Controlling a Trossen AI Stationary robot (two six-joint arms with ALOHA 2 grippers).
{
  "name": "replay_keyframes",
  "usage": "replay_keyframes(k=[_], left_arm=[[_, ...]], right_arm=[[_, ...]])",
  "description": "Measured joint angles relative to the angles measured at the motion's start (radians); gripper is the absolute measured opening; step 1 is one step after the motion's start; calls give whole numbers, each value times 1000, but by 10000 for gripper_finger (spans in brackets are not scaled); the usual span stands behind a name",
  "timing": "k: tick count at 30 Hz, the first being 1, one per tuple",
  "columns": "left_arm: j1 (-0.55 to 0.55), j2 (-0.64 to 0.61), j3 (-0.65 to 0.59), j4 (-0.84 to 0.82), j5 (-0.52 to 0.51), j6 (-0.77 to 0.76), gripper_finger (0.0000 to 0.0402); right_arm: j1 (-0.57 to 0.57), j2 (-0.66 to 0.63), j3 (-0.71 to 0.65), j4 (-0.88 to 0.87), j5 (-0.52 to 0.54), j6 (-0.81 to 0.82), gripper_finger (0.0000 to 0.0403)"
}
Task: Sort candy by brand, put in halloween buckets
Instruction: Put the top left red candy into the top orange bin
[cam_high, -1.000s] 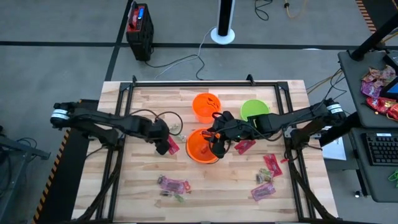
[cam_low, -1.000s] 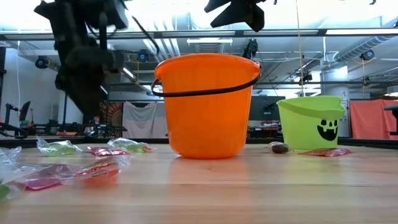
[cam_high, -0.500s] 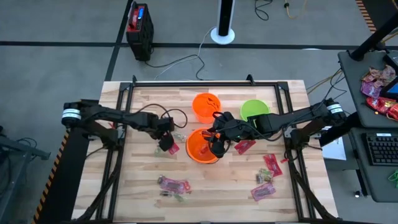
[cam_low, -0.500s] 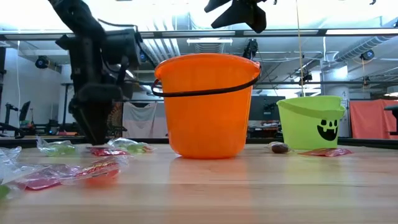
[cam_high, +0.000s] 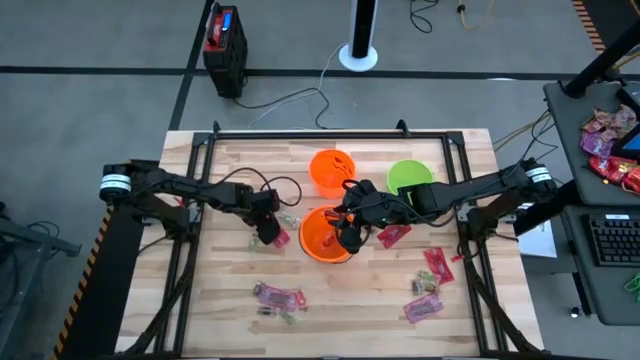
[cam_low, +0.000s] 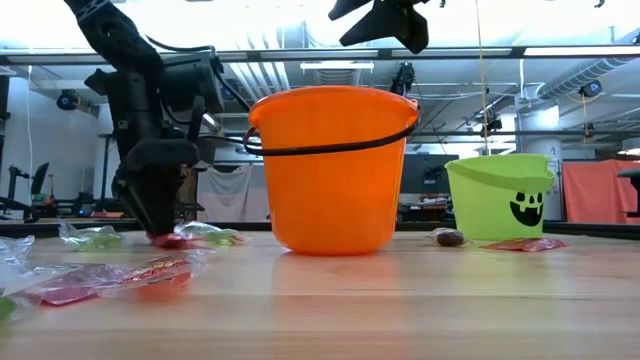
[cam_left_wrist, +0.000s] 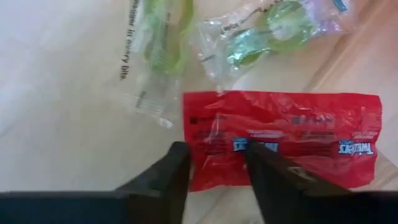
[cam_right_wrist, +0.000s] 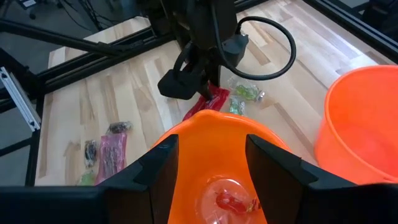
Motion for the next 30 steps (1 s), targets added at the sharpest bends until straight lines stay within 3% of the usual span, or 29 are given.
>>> replay_keyframes(k=[4,6,11,18,24,30], left_arm=[[-1,-2,-1,-6,1,-9,25],[-1,-8,-2,-11,0,-12,10],[-12,-65,26,-146,-6,-9,2],[-15,-223,141,-362,67,92,0],[-11,-339,262,-360,89,227,0],[33,-341,415,-198,-97,336,0]], right_arm=[[0,0,0,-1,1,0,178],[0,0,0,-3,1,0,178],[0,1,0,-4,1,0,178],[-1,1,0,-5,24,-10,178],[-8,1,0,-5,31,-26,178],[-13,1,0,-13,47,-35,178]])
